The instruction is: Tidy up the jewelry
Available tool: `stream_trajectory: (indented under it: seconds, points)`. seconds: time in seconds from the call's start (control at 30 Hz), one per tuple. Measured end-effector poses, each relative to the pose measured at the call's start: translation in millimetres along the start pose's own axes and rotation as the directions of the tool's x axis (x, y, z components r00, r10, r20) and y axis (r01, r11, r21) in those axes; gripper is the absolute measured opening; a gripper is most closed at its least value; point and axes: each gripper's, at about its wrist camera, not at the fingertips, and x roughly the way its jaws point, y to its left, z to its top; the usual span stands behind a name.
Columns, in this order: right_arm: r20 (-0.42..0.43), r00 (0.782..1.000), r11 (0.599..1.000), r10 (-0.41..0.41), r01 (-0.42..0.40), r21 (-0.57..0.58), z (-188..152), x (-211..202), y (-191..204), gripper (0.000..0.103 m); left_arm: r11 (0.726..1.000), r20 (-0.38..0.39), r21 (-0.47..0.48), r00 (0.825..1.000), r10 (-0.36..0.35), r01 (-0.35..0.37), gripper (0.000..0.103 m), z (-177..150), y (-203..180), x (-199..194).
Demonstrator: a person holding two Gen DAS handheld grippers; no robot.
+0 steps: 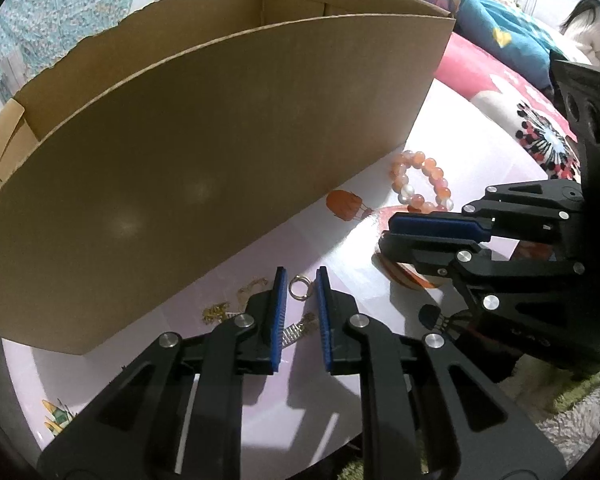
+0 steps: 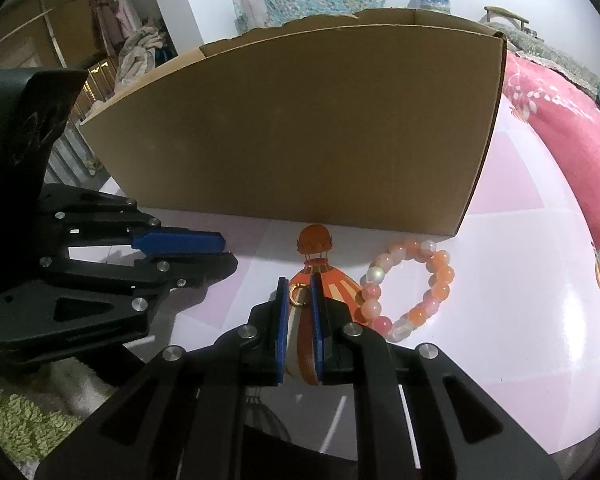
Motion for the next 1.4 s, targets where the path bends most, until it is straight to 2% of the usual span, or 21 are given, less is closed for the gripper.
stream_trajectory:
  seconds: [0.23, 0.43, 0.83, 0.97, 1.23, 1.4]
  points:
    - [0.004, 1.0, 1.0, -0.008, 0.008, -0.018, 0.6, -0.1, 2.7, 0.01, 1.0, 0.009, 0.018, 1.0, 0.017, -0.018, 0.01, -0.4, -1.5, -1.6]
    - [0.005, 1.0, 1.0, -0.005, 0.005, -0.013, 2.7, -0.1, 3.3, 0.007, 1.0, 0.017, 0.012, 1.0, 0.008, -0.008, 0.01, -0.9, 1.7, -4.7]
    - [-0.011, 1.0, 1.0, 0.001, -0.001, -0.028, 2.4, -7.8, 5.8, 0.009, 1.0, 0.054, 0.0, 0.999, -0.002, 0.002, 0.01, -6.5, 12.3, -22.0]
    - [-0.024, 0.999, 0.998, -0.042, 0.041, -0.058, 2.5, -3.0, 9.2, 0.015, 1.0, 0.057, -0.006, 0.998, -0.006, 0.007, 0.01, -9.3, 13.6, -22.3]
    - [-0.044, 0.993, 0.989, -0.112, 0.107, -0.1, 5.3, 5.9, 14.0, 0.015, 1.0, 0.066, -0.012, 0.998, -0.007, 0.008, 0.01, -12.8, 15.0, -25.7]
    - [-0.068, 0.99, 0.987, -0.125, 0.117, -0.111, 8.9, 7.4, 15.1, 0.015, 1.0, 0.069, -0.009, 0.998, -0.008, 0.009, 0.01, -14.5, 15.6, -27.6]
